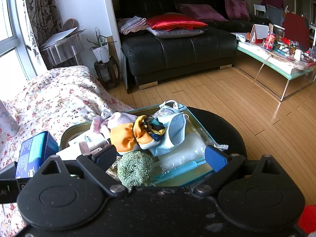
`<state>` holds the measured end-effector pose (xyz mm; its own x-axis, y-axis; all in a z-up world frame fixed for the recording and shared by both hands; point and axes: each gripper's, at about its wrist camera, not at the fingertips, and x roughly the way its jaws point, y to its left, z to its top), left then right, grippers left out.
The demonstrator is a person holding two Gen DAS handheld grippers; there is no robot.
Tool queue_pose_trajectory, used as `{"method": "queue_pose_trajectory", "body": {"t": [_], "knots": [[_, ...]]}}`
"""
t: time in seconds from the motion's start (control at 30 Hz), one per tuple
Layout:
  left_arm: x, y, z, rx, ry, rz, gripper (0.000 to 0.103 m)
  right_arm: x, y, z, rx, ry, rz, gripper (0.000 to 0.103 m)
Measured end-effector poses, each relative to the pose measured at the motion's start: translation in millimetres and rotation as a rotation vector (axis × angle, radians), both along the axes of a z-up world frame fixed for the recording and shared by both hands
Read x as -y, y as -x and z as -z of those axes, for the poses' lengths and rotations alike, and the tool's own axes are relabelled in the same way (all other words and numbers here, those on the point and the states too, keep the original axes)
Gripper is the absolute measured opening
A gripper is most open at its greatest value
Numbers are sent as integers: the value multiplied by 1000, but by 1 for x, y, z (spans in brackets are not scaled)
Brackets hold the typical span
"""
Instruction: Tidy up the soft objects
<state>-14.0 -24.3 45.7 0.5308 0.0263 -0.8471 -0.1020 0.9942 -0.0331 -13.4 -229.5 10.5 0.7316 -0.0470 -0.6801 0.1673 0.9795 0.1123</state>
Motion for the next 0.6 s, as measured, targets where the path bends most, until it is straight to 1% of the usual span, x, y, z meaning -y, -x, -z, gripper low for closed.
{"method": "queue_pose_trajectory", "body": {"t": [0.6], "knots": [[1,-2,-1,0,-1,6,83,0,-1,0,-2,1,-1,97]]}}
